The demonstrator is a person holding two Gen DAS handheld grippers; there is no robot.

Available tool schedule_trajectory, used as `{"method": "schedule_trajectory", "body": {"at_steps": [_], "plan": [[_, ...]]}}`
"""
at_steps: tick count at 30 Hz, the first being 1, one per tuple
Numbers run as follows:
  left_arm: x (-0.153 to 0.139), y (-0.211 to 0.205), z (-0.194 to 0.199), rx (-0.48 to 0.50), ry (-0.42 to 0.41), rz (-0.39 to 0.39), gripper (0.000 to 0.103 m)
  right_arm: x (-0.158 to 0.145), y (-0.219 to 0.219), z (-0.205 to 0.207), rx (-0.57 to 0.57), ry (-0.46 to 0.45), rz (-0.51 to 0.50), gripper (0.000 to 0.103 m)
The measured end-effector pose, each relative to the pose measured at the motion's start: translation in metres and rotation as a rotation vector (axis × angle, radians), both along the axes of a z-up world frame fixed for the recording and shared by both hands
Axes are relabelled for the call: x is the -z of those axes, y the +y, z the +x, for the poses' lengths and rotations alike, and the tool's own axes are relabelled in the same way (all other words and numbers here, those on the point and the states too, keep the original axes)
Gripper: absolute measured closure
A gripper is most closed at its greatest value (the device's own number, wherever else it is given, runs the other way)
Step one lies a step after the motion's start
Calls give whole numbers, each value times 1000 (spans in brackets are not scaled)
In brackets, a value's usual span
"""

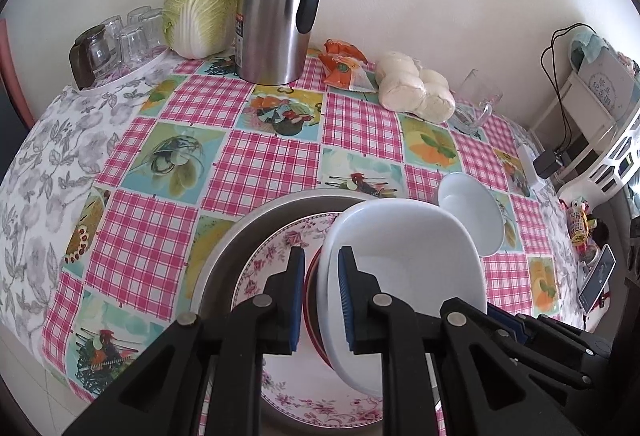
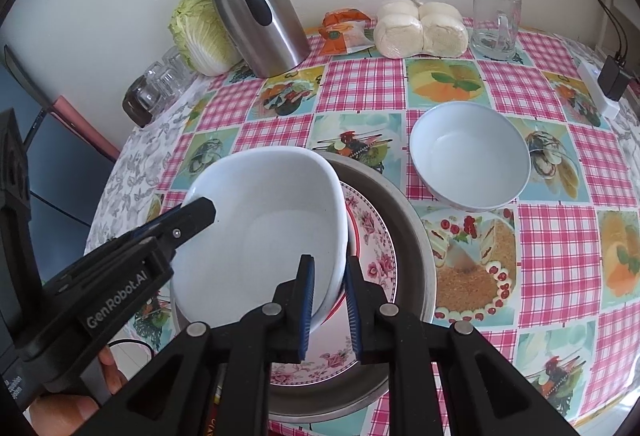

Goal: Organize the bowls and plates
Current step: 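Lower the square bowl into the strawberry bowl inside the basin, then open the right gripper to release the square bowl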

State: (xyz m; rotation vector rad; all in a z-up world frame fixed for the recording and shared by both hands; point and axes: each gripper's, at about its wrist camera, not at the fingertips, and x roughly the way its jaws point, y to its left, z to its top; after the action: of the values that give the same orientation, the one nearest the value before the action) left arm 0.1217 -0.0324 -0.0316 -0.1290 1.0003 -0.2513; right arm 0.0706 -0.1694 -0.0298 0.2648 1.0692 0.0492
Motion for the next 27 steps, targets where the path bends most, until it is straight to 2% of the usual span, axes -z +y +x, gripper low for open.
{"method": "schedule_trajectory", "body": {"at_steps": [15,16,20,24,27], "plan": [[-4,2,-2,-16,-21,-13,85,-7,-5,-3,22,-21,5,85],[-5,2,-2,-19,-24,-11,83,-6,-5,-3,23,-21,7,85],[-10,6,-5,-39,-46,-9,65,-7,-7,-3,27,-27,11,85],[-13,10,-5,-59,-55,-15,63,-8,-8,-3,30,-30,17,85],[-14,12,-6,-71,-62,-22,58,-9,-9,-3,33,-32,21,85]]}}
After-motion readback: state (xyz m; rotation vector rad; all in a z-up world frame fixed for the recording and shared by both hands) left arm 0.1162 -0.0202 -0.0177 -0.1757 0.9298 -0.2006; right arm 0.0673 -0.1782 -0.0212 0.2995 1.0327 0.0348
